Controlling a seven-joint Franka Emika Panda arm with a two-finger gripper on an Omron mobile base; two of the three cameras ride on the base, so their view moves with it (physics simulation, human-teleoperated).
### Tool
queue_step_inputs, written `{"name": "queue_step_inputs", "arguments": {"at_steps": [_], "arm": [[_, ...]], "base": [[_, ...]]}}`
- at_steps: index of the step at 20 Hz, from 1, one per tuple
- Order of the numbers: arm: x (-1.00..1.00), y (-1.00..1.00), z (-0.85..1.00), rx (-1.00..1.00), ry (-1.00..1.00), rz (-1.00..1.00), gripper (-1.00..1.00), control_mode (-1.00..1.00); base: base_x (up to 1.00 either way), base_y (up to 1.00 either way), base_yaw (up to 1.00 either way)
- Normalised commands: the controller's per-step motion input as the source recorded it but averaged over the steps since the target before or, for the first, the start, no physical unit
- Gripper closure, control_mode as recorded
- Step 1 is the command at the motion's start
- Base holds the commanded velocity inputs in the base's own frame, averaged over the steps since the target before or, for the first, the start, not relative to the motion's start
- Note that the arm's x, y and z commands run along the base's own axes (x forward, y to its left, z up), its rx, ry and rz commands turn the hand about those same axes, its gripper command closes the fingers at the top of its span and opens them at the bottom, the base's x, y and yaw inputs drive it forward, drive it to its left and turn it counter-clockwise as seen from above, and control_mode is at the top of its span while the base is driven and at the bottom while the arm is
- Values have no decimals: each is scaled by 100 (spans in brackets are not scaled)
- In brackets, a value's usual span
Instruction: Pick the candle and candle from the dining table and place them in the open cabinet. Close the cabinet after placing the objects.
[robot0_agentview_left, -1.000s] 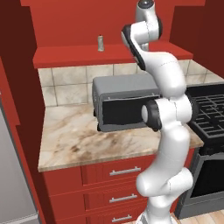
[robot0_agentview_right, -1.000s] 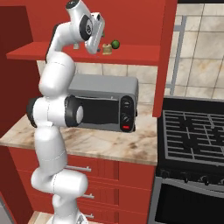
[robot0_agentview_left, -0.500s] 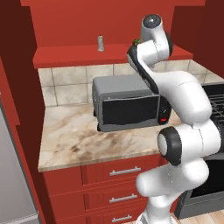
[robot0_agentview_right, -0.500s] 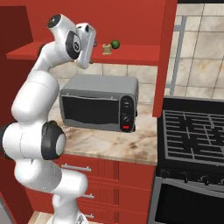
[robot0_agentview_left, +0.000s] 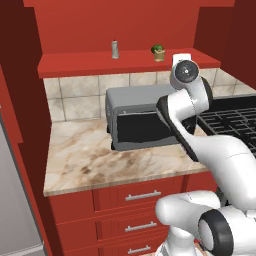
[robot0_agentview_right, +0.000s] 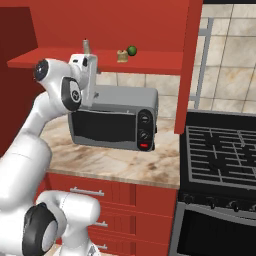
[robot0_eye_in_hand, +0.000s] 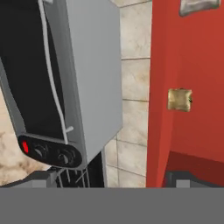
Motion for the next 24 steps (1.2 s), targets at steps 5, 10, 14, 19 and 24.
{"name": "queue_step_inputs", "arguments": {"at_steps": [5,10,14,19,24], "arm": [[-94,31,-4,-9,-8,0,-100,-100],[-75,48,-1,-13,-2,0,-100,-100],[-68,48,0,-14,0,-1,-100,-100],[-46,47,-11,-12,-1,0,-100,-100],[-23,25,-37,-12,0,0,-100,-100]], "base": [[0,0,0],[0,0,0],[0,0,0],[0,0,0],[0,0,0]]}}
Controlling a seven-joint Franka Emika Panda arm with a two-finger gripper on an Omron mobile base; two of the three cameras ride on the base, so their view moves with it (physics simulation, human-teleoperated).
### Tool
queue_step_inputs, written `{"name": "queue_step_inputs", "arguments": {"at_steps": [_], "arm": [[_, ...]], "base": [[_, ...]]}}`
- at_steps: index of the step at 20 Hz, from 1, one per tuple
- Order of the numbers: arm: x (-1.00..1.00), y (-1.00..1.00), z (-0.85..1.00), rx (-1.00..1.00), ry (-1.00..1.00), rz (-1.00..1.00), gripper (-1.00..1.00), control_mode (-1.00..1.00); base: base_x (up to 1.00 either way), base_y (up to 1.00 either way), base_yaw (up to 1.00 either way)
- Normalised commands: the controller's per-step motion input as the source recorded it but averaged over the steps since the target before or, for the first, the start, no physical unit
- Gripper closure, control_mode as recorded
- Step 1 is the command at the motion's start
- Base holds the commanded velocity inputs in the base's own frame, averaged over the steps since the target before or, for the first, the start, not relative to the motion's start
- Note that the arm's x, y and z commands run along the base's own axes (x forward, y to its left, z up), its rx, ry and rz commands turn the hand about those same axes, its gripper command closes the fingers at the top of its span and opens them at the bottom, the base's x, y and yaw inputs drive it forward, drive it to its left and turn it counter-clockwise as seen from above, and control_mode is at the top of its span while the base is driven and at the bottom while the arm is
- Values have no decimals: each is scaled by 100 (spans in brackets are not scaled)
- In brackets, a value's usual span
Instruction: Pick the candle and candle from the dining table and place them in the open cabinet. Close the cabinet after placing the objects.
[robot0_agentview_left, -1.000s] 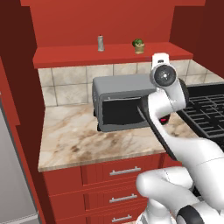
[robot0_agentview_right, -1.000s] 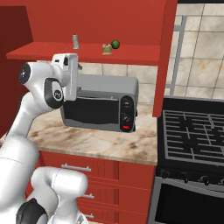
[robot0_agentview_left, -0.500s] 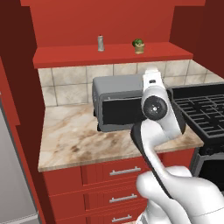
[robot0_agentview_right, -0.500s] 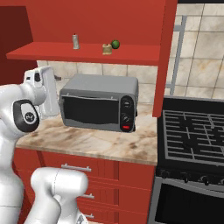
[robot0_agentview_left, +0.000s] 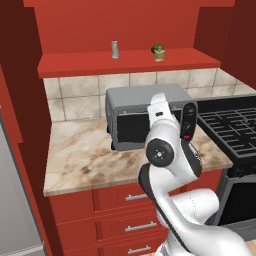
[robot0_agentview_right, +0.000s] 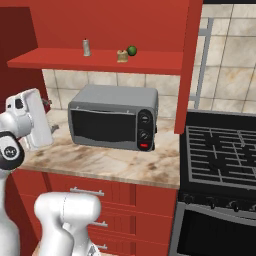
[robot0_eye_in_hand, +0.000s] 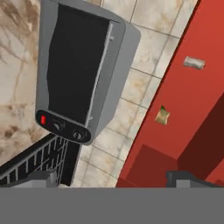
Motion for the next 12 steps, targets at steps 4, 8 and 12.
{"name": "queue_step_inputs", "arguments": {"at_steps": [4,8,12], "arm": [[-49,38,-35,-16,0,0,-100,-100],[-46,54,-29,-19,-6,0,-100,-100],[-36,53,-25,-18,-11,0,-100,-100]], "base": [[0,0,0],[0,0,0],[0,0,0]]}}
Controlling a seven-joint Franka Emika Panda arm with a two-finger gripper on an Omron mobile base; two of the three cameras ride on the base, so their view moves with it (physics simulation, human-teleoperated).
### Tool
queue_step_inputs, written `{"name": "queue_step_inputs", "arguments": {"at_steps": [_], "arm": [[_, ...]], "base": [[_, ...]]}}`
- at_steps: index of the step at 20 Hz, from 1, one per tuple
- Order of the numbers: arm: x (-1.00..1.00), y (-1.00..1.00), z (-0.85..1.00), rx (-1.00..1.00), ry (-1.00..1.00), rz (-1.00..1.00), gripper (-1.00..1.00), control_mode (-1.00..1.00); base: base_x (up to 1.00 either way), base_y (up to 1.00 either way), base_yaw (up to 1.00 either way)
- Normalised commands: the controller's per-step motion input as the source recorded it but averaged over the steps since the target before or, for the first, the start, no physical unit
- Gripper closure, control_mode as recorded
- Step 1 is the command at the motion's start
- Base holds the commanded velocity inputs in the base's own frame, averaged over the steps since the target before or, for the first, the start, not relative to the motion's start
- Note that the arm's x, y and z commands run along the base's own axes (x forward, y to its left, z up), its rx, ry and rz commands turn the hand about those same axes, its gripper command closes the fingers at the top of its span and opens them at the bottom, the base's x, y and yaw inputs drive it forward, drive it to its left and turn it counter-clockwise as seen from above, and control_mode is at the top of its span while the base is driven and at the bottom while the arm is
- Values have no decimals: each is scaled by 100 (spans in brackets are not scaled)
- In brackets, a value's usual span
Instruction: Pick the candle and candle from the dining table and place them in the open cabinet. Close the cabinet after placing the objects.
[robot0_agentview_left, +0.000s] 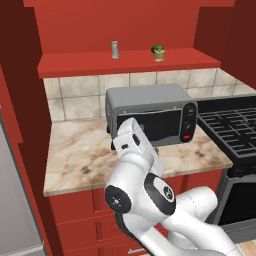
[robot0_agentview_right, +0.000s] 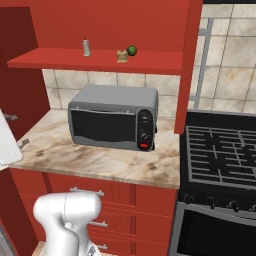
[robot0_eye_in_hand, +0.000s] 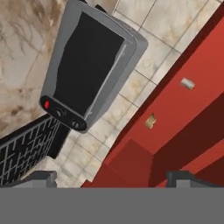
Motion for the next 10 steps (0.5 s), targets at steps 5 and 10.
{"name": "queue_step_inputs", "arguments": {"at_steps": [5,10], "arm": [[-35,52,-15,-18,-15,2,-100,-100],[-29,55,-2,-15,-13,2,-100,-100]], "base": [[0,0,0],[0,0,0]]}}
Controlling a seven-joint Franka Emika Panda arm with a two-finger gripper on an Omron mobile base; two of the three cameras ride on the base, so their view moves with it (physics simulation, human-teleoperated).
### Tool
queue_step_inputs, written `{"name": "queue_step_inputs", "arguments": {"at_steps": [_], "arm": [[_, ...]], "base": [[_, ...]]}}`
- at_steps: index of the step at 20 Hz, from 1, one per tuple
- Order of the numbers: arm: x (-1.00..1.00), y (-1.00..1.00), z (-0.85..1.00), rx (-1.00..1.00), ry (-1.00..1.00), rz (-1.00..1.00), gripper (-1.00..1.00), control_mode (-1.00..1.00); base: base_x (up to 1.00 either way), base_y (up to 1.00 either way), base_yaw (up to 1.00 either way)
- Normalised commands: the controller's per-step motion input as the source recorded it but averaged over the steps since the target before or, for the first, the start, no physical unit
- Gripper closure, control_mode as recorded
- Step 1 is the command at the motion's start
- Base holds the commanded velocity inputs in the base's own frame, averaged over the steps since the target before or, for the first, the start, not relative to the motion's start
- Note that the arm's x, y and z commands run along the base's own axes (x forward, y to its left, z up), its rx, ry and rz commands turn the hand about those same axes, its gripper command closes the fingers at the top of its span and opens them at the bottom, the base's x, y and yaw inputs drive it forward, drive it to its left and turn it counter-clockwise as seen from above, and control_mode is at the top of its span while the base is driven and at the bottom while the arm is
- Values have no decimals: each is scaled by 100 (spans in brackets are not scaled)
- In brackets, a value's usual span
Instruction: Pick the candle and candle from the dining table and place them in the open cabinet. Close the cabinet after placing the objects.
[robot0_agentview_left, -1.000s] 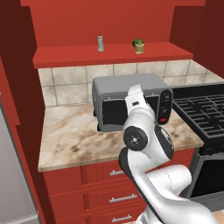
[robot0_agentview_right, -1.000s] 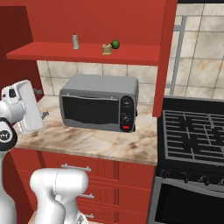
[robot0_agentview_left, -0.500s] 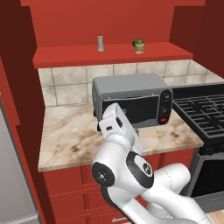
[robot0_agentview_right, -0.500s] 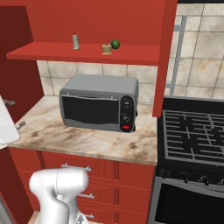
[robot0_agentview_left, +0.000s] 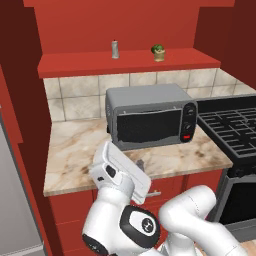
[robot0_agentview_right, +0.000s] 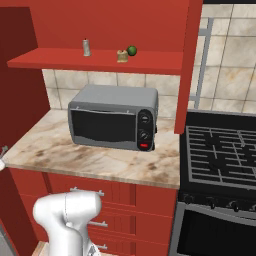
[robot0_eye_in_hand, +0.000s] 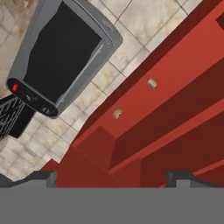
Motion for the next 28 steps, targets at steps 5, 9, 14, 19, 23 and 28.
{"name": "queue_step_inputs", "arguments": {"at_steps": [5,9,14,19,23,28], "arm": [[0,40,-3,-3,0,-4,-100,-100],[-1,54,-14,-2,5,-1,-100,-100],[-6,63,-10,-2,6,0,-100,-100],[-2,55,0,0,6,0,-100,-100],[-7,50,0,0,0,0,-100,-100],[-16,50,0,0,0,0,-100,-100]], "base": [[0,0,0],[0,0,0],[0,0,0],[0,0,0],[0,0,0],[0,0,0]]}}
